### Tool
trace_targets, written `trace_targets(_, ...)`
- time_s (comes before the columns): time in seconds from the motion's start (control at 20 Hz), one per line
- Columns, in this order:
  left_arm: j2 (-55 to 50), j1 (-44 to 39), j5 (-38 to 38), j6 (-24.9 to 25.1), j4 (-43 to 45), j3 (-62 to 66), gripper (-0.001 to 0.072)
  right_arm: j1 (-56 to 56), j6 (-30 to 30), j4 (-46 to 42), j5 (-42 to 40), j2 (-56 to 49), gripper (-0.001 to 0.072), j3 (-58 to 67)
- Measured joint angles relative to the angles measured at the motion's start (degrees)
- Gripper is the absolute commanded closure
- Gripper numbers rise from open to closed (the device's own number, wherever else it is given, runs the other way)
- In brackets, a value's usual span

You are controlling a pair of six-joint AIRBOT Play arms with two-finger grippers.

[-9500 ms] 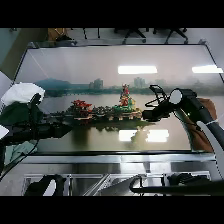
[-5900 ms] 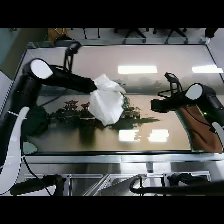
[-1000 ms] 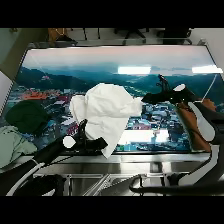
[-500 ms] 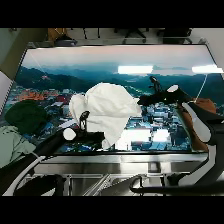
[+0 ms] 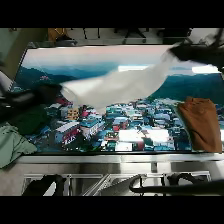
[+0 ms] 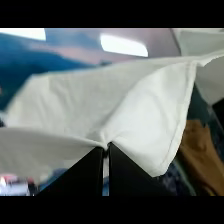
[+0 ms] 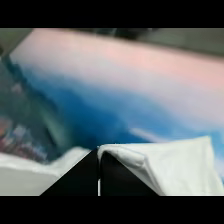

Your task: Fold the shirts.

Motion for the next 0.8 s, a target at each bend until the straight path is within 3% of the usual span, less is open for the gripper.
trace_targets(0.2,-2.25,6.56,-8.31,0.37,0.02,28.46,0.0699,-1.92,-1.53,-4.83,-5.66,11.80,0.0684,8.92)
trace_targets(0.4,-8.94,12.22,-14.73,0.31,-0.24,49.59,0.0699,-2.47,-2.89,-9.03,-10.05,15.10,0.0684,16.59)
trace_targets(0.55,-12.52,14.43,-16.59,0.74,-1.60,49.05,0.0699,-2.58,-3.32,-8.94,-9.97,11.15,0.0684,19.19)
trace_targets(0.8,-20.04,12.35,-13.05,7.91,-3.21,28.81,0.0698,-0.57,-3.67,-0.98,-2.93,-8.48,0.0684,20.33)
